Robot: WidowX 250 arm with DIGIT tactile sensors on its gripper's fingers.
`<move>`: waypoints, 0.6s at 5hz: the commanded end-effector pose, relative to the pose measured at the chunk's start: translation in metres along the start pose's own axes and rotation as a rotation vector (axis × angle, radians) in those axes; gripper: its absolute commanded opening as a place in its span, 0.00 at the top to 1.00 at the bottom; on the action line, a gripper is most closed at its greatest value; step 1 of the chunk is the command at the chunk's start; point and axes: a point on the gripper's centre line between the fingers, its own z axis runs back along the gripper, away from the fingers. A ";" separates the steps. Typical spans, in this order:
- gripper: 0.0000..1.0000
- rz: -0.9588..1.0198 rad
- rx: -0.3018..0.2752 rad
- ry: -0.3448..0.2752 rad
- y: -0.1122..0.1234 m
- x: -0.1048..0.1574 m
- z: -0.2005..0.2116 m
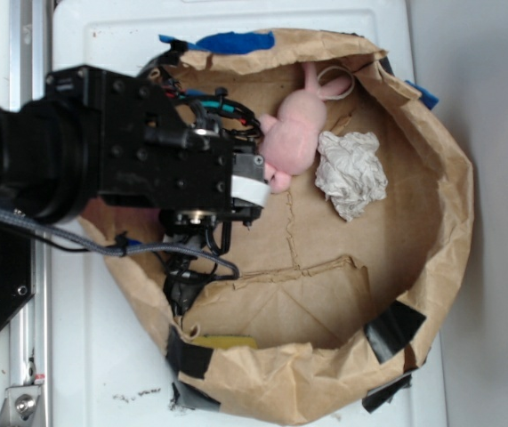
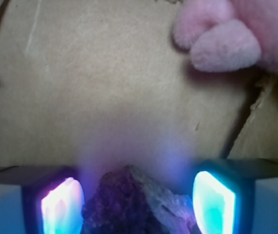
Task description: Grab the rock.
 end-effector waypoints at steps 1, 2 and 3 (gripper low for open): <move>1.00 0.021 0.010 -0.050 0.000 0.009 0.004; 1.00 0.018 0.014 -0.055 -0.001 0.008 0.005; 1.00 0.004 0.011 -0.062 -0.014 -0.020 0.007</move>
